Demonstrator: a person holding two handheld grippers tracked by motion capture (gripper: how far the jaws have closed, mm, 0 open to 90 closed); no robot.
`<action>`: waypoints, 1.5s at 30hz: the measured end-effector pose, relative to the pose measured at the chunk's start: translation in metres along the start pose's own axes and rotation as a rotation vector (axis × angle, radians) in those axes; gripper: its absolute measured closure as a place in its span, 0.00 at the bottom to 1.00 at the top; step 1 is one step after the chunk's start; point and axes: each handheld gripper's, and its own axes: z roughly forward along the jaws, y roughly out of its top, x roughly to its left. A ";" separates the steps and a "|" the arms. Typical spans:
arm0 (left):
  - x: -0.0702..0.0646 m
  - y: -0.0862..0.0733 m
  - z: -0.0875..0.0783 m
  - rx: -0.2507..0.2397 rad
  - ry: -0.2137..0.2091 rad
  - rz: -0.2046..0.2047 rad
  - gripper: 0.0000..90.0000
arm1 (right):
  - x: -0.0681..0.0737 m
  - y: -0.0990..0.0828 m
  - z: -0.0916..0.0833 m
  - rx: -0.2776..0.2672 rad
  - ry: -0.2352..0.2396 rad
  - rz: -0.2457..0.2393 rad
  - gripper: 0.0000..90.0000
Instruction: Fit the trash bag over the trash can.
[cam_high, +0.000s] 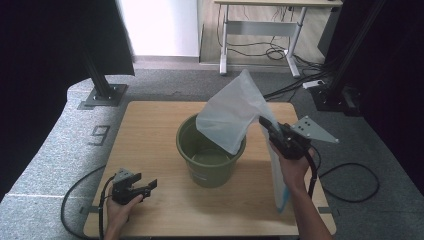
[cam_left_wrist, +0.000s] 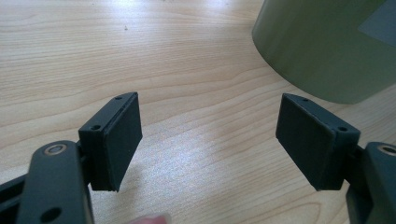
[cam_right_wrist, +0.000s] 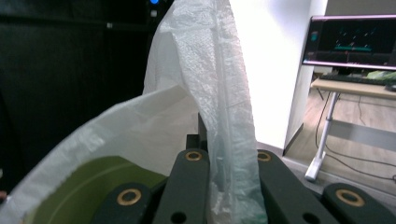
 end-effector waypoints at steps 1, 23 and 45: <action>0.000 0.000 0.000 -0.002 0.002 0.000 0.25 | 0.002 -0.005 0.003 0.014 0.007 -0.004 0.98; 0.000 -0.001 0.001 -0.003 0.007 -0.005 0.25 | 0.038 -0.067 0.024 0.184 0.221 0.102 0.47; 0.001 0.000 0.001 -0.007 0.007 -0.012 0.25 | 0.031 -0.093 -0.034 0.194 0.136 0.093 0.20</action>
